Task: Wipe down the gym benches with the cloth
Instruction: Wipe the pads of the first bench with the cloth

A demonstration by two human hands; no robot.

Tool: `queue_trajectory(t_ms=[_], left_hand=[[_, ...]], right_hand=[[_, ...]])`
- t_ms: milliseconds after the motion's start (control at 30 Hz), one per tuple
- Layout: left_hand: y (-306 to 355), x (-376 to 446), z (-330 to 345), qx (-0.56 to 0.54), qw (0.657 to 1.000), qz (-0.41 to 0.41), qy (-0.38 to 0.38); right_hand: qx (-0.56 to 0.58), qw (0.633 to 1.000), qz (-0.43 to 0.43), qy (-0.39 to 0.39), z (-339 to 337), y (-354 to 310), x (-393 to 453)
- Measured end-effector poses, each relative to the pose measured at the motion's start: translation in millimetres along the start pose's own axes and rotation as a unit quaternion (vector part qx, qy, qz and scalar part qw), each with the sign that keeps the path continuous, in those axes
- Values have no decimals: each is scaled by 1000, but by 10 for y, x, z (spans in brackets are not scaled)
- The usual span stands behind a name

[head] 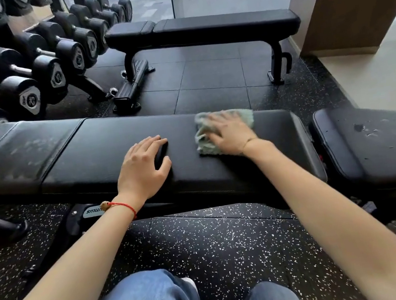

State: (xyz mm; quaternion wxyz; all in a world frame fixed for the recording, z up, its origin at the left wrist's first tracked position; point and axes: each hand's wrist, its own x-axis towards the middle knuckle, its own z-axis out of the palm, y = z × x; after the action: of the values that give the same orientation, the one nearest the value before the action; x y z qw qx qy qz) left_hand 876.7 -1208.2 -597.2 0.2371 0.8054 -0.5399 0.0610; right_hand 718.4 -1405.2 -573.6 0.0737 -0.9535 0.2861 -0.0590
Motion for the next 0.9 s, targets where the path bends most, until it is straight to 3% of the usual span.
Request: queue_trajectory(t_ms=[100, 200, 333, 433, 500, 667, 767, 900], left_hand=[[-11, 0, -5, -4, 1000, 6, 1], [-12, -4, 4, -2, 1000, 7, 3], [11, -11, 18, 9, 1000, 1, -5], [12, -17, 21, 10, 1000, -3, -16], [5, -17, 16, 11, 1000, 0, -18], [-6, -15, 25, 11, 1000, 2, -12], [6, -17, 26, 17, 1000, 0, -12], [11, -19, 4, 12, 1000, -5, -18]], right_hand=[[42, 993, -107, -11, -9, -218, -562], [75, 986, -150, 20, -68, 109, -1202], [78, 996, -19, 46, -194, 868, -974], [34, 993, 107, 28, -179, 960, -453], [9, 995, 93, 21, -156, 810, -458], [81, 992, -84, 39, -123, 635, -1512], [95, 993, -48, 51, -182, 876, -1334], [32, 994, 99, 28, -187, 907, -485]])
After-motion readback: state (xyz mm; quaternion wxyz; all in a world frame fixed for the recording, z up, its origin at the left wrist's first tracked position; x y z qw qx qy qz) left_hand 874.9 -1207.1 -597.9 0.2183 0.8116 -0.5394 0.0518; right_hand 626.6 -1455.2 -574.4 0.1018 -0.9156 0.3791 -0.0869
